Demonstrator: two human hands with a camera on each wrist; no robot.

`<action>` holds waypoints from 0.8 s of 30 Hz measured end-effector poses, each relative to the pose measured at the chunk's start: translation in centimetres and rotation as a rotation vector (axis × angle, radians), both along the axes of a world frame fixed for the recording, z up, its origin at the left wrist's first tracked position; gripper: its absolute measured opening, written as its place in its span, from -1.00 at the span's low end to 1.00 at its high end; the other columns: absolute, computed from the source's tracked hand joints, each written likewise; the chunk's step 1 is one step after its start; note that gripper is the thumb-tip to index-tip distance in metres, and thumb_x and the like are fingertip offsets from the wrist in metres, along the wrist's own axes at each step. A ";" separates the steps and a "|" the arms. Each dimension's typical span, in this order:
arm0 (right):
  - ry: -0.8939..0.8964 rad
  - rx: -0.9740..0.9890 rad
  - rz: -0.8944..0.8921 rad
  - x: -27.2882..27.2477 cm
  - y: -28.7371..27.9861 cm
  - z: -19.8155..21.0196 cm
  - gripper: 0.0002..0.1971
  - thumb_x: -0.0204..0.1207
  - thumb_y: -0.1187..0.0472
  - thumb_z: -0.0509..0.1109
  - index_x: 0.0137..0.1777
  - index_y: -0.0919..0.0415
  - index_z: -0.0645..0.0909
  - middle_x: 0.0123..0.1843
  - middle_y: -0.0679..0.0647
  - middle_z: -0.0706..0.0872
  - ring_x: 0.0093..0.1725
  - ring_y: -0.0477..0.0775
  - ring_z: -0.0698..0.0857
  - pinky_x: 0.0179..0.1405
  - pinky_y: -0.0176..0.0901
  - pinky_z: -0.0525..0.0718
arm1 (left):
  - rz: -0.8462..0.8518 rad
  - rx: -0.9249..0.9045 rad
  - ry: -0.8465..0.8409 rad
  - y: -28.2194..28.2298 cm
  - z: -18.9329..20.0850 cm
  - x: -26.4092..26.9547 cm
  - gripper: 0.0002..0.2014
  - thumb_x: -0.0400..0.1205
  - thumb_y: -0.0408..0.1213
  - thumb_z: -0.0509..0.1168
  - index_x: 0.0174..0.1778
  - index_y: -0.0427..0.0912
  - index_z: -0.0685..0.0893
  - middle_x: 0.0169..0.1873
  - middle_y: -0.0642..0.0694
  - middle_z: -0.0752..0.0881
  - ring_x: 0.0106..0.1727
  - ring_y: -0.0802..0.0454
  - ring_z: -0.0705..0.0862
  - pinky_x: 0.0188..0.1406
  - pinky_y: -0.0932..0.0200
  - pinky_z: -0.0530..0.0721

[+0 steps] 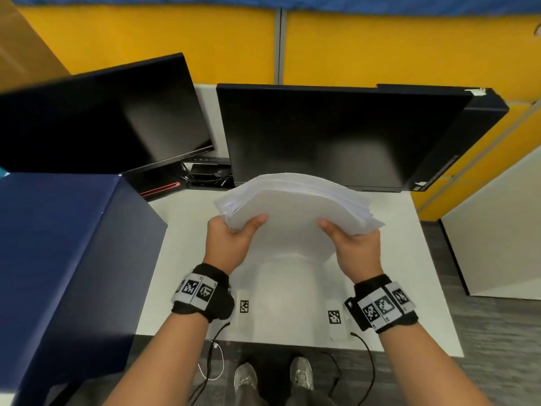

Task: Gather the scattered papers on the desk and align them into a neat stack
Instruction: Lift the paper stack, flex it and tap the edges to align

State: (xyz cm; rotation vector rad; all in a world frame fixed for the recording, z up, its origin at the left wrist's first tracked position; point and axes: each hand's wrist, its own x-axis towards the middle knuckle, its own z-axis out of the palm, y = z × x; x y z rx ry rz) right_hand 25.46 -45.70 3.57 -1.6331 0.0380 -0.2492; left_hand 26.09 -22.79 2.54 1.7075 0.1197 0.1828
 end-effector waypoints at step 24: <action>0.132 0.099 -0.175 0.6 0.7 1.7 -0.53 0.34 -0.22 0.50 0.10 0.09 0.65 -0.04 -0.06 0.74 -0.14 -0.16 0.71 -0.20 -0.36 0.62 | 0.246 -0.162 -0.066 -2.0 0.9 -1.0 -0.71 0.71 -0.16 0.33 0.25 -0.26 0.67 -0.03 0.07 0.73 -0.12 0.45 0.72 -0.22 0.53 0.64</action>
